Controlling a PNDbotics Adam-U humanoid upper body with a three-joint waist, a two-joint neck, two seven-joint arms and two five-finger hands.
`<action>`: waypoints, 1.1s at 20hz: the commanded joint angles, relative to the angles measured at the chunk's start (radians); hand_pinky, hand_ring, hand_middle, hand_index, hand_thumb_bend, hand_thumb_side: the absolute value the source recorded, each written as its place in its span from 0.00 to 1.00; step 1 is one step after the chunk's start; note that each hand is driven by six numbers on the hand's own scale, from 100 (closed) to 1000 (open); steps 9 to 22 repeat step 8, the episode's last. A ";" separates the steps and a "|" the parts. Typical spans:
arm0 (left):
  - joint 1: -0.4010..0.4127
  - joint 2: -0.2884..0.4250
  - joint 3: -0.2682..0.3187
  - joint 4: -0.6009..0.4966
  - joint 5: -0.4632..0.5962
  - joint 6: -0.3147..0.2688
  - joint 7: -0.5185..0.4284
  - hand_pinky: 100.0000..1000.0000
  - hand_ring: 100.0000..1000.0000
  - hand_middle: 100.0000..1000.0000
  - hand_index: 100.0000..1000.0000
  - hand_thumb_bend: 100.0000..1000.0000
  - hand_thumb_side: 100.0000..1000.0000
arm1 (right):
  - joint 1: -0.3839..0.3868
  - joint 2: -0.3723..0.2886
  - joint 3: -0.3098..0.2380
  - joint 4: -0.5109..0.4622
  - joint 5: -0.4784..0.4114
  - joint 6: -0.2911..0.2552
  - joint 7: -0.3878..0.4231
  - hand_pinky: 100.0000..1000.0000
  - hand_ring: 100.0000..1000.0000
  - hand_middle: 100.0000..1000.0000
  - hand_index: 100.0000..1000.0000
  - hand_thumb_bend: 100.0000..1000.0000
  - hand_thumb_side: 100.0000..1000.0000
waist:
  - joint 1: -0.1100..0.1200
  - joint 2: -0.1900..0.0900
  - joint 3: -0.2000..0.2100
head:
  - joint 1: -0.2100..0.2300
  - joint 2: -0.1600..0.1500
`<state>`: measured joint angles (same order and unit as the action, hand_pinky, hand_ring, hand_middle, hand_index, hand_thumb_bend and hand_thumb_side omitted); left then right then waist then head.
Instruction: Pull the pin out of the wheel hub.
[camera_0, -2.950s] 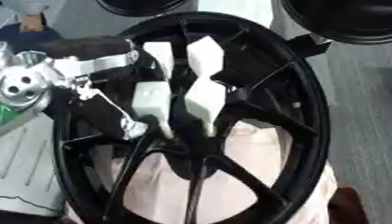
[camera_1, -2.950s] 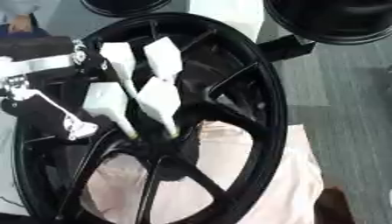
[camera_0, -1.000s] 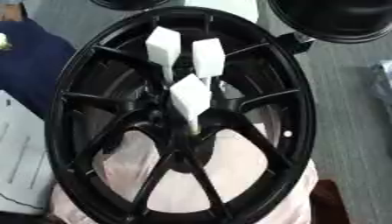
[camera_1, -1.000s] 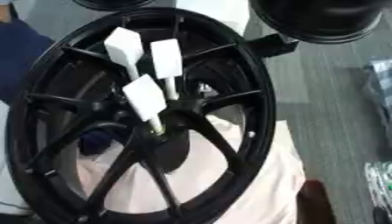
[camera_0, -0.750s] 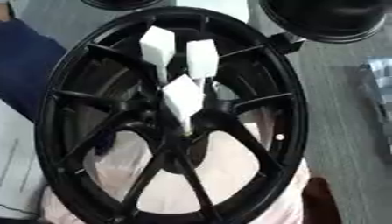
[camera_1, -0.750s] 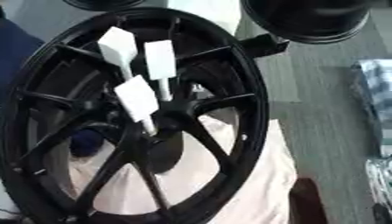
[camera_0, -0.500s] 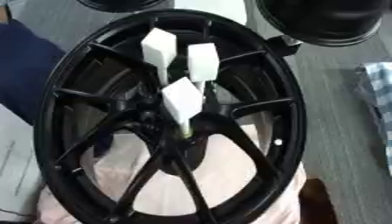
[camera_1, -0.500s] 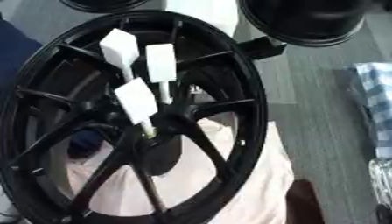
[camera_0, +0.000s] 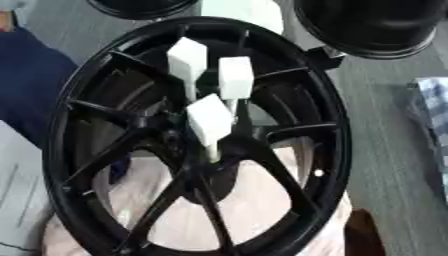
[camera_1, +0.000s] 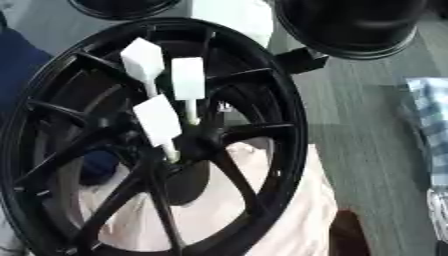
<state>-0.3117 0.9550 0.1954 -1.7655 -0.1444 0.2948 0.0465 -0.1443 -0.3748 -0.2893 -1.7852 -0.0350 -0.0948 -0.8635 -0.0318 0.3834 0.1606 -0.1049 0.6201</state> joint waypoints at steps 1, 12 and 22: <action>-0.054 -0.019 -0.001 -0.034 0.043 -0.058 0.037 0.58 0.55 0.56 0.74 0.00 0.72 | -0.015 -0.026 0.012 -0.026 0.000 -0.002 0.014 0.66 0.74 0.51 0.60 0.00 0.69 | 0.003 -0.035 -0.013 | 0.018 -0.023; -0.161 -0.204 -0.142 -0.213 0.158 -0.088 0.152 0.58 0.55 0.56 0.74 0.00 0.76 | -0.035 -0.020 0.029 -0.031 -0.007 -0.001 0.031 0.66 0.74 0.51 0.60 0.00 0.69 | 0.003 -0.028 -0.020 | 0.026 -0.050; -0.161 -0.204 -0.142 -0.213 0.158 -0.088 0.152 0.58 0.55 0.56 0.74 0.00 0.76 | -0.035 -0.020 0.029 -0.031 -0.007 -0.001 0.031 0.66 0.74 0.51 0.60 0.00 0.69 | 0.003 -0.028 -0.020 | 0.026 -0.050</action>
